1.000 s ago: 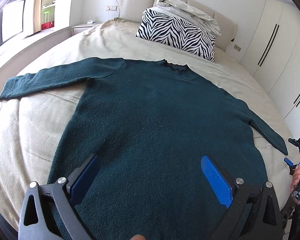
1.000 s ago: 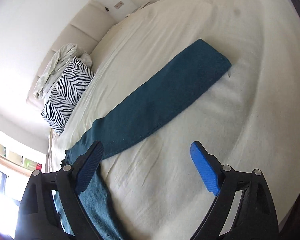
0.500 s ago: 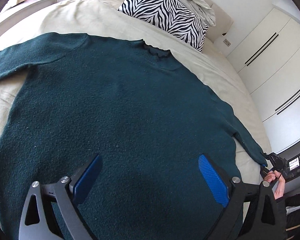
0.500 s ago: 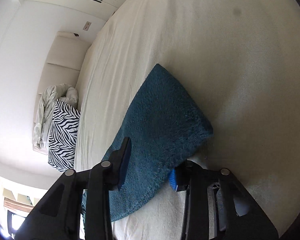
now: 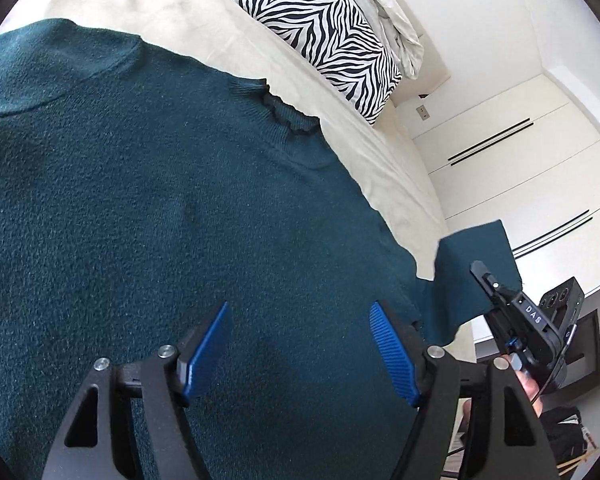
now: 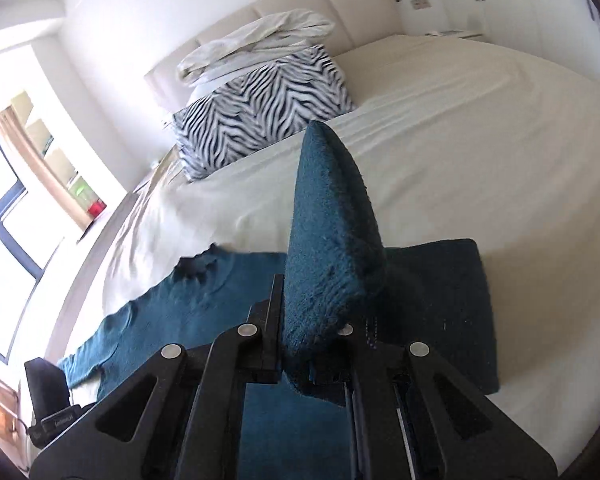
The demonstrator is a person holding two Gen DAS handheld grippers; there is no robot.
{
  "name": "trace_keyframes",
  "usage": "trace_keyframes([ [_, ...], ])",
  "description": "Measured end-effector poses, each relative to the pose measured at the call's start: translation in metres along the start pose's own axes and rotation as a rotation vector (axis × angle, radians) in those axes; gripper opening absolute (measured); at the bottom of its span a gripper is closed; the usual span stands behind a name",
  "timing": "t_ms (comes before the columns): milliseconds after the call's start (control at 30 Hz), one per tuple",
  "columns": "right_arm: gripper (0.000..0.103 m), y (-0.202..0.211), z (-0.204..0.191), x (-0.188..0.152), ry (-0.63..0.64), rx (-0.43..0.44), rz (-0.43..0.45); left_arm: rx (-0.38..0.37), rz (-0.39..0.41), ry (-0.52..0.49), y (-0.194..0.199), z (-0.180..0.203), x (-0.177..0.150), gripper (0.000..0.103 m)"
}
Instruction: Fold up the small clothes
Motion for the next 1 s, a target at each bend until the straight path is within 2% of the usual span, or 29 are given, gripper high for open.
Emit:
trace_keyframes([
  [33,0.007,-0.019,-0.027,-0.011,0.055,0.003,-0.032,-0.025,-0.001,0.015,0.001,-0.002,0.002,0.076],
  [133,0.008,-0.069,-0.074,-0.053,0.186,-0.023,-0.128,-0.064,-0.014,0.046,0.0,-0.008,0.003,0.086],
  [167,0.009,-0.083,-0.085,-0.068,0.215,-0.025,-0.159,-0.072,-0.021,0.055,-0.001,-0.01,0.004,0.088],
  [200,0.014,-0.09,-0.087,-0.078,0.238,-0.012,-0.18,-0.083,-0.027,0.066,-0.002,-0.012,0.004,0.09],
  [233,0.019,-0.086,-0.097,-0.103,0.247,0.018,-0.199,-0.098,-0.032,0.079,-0.004,-0.014,0.004,0.091],
  [267,0.033,-0.086,-0.097,-0.112,0.229,0.053,-0.212,-0.114,-0.033,0.093,-0.005,-0.016,0.005,0.093],
  [300,0.052,-0.083,-0.095,-0.119,0.199,0.085,-0.209,-0.125,-0.033,0.108,-0.007,-0.017,0.006,0.094],
  [333,0.057,-0.076,-0.103,-0.131,0.178,0.101,-0.192,-0.132,-0.035,0.122,-0.011,-0.019,0.006,0.094],
  [400,0.06,-0.066,-0.092,-0.135,0.16,0.104,-0.161,-0.125,-0.051,0.123,-0.019,-0.018,0.007,0.095],
  [433,0.06,-0.05,-0.094,-0.148,0.138,0.104,-0.157,-0.112,-0.061,0.115,-0.024,-0.017,0.006,0.094],
  [467,0.06,-0.048,-0.085,-0.15,0.097,0.114,-0.168,-0.097,-0.069,0.111,-0.029,-0.016,0.006,0.094],
  [567,0.06,-0.008,-0.067,-0.173,-0.042,0.182,-0.193,-0.077,-0.071,0.105,-0.04,-0.01,0.01,0.093],
  [600,0.06,-0.004,-0.057,-0.176,-0.081,0.191,-0.186,-0.062,-0.08,0.095,-0.044,-0.007,0.01,0.088],
  [633,0.06,0.001,-0.048,-0.179,-0.12,0.2,-0.18,-0.044,-0.091,0.086,-0.05,-0.005,0.011,0.076],
  [667,0.06,0.002,-0.039,-0.179,-0.16,0.213,-0.177,-0.022,-0.109,0.074,-0.054,-0.003,0.01,0.069],
  [733,0.06,0.007,-0.024,-0.178,-0.228,0.242,-0.167,0.028,-0.138,0.037,-0.063,0.002,0.009,0.041],
  [767,0.06,0.008,-0.017,-0.176,-0.255,0.248,-0.163,0.054,-0.147,0.015,-0.066,0.004,0.009,0.033],
  [800,0.06,0.009,-0.01,-0.173,-0.279,0.251,-0.16,0.067,-0.156,0.0,-0.068,0.006,0.007,0.014],
  [833,0.06,0.011,-0.003,-0.17,-0.302,0.255,-0.157,0.067,-0.161,-0.008,-0.068,0.007,0.009,0.009],
  [867,0.06,0.015,0.004,-0.17,-0.326,0.262,-0.153,0.066,-0.151,-0.018,-0.064,0.008,0.012,0.009],
  [1000,0.06,0.017,0.031,-0.166,-0.42,0.266,-0.157,0.091,-0.053,-0.095,-0.033,0.012,0.045,0.009],
])
Point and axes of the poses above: each gripper's, at about its wrist camera, not at the fingertips, and y roughly against the way its jaws point, z to its right, x to its top, the point moved 3 cm from there along -y, roughly the way its jaws point, and after that the axes turned 6 degrees about -x, right-handed, at the moved point
